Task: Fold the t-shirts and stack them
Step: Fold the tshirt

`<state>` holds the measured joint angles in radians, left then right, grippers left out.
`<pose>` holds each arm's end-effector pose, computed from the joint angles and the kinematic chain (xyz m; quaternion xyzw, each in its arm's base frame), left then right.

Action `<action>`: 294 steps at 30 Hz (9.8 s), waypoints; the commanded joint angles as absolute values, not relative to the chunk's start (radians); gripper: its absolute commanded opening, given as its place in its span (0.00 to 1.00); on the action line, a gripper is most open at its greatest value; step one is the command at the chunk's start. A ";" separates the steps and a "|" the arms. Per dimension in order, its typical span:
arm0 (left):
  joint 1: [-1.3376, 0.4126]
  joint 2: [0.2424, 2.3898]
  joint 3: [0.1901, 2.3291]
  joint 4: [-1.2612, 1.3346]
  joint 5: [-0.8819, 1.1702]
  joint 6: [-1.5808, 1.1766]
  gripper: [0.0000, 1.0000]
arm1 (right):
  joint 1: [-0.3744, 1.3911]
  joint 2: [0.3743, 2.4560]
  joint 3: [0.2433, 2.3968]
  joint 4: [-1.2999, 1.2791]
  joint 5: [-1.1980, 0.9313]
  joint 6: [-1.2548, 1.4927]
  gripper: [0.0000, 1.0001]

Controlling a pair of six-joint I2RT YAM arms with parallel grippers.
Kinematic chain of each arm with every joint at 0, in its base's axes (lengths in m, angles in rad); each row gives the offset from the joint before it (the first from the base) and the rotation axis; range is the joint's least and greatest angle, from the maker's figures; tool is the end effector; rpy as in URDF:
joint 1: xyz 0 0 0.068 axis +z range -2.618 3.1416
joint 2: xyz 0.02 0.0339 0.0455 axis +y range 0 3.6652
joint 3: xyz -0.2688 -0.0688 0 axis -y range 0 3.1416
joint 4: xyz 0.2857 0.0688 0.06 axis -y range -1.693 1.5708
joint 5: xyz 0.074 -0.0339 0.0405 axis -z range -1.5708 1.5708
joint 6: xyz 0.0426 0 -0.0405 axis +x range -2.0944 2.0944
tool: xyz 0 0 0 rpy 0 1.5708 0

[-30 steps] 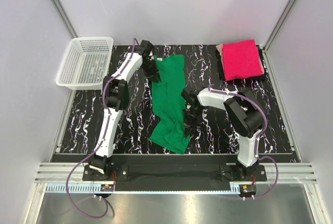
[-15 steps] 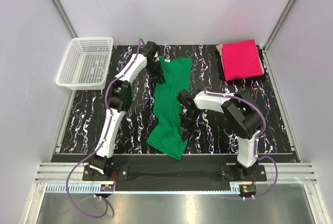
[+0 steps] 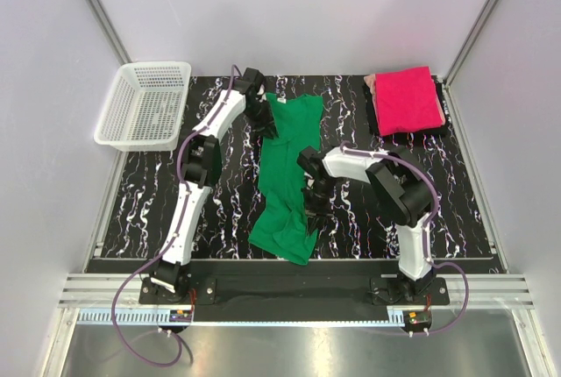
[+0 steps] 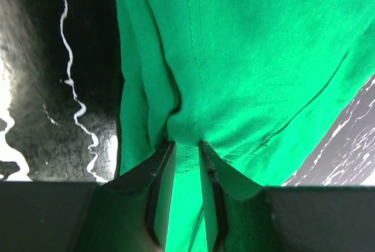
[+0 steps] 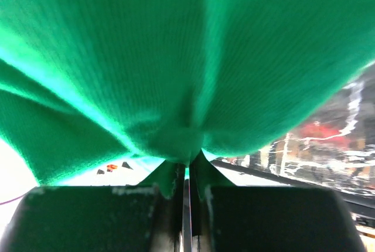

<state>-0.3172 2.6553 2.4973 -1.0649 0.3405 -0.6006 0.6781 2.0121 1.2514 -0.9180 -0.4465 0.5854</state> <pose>0.5544 -0.1970 0.1461 -0.1081 0.9651 -0.2252 0.0790 0.2774 0.2471 0.0913 0.0332 -0.9733 -0.1474 0.1730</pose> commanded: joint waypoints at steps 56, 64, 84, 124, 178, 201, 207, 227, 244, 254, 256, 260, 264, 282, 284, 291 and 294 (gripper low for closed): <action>-0.741 1.522 1.032 -0.807 0.115 -0.666 0.43 | 0.672 1.618 1.114 -0.812 -0.310 0.680 0.39; -0.811 1.614 1.040 -0.767 0.101 -0.695 0.40 | 0.716 1.654 1.055 -0.741 -0.316 0.730 0.38; -0.838 1.711 1.012 -0.695 0.075 -0.672 0.19 | 0.732 1.787 1.046 -0.700 -0.293 0.718 0.00; -0.922 1.496 0.818 -0.704 0.112 -0.818 0.25 | 0.788 1.657 0.907 -0.755 -0.310 0.788 0.08; -1.067 1.015 0.965 -1.026 -0.291 -1.055 0.99 | 1.086 1.005 1.031 -0.959 0.123 1.336 1.00; -1.129 1.285 1.167 -1.104 -0.399 -1.103 0.99 | 0.781 1.141 1.114 -0.934 -0.129 0.916 0.75; -1.126 1.279 1.195 -1.115 -0.436 -1.127 0.99 | 0.775 1.167 1.186 -0.939 -0.113 0.826 0.75; -1.029 1.220 1.013 -1.010 -0.305 -1.068 0.99 | 0.764 1.250 0.988 -0.890 -0.127 0.669 0.61; -0.927 1.190 0.956 -0.956 -0.204 -0.999 0.99 | 0.761 1.068 0.951 -0.946 -0.060 0.874 0.56; -0.954 1.244 0.965 -0.923 -0.181 -1.016 0.99 | 0.759 1.130 1.031 -1.015 -0.064 0.819 0.21; -0.956 1.264 0.974 -0.923 -0.183 -1.011 0.99 | 0.761 1.187 1.040 -1.032 -0.066 0.808 0.12; -0.956 1.276 0.989 -0.923 -0.190 -1.005 0.99 | 0.758 1.278 1.097 -1.111 -0.090 0.772 1.00; -0.954 1.275 0.994 -0.923 -0.202 -1.002 0.99 | 0.756 1.304 1.126 -1.121 -0.120 0.755 1.00; -0.959 1.328 1.080 -1.026 -0.277 -1.003 0.99 | 0.572 1.338 0.992 -0.899 -0.521 0.667 1.00; -0.960 1.327 1.092 -1.037 -0.290 -1.000 0.99 | 0.574 1.239 1.012 -0.871 -0.496 0.669 1.00; -0.957 1.350 1.118 -1.037 -0.310 -0.988 0.99 | 0.568 1.164 1.080 -0.951 -0.320 0.657 1.00; -0.957 1.371 1.135 -1.043 -0.311 -0.977 0.99 | 0.565 1.089 1.079 -0.992 -0.184 0.707 1.00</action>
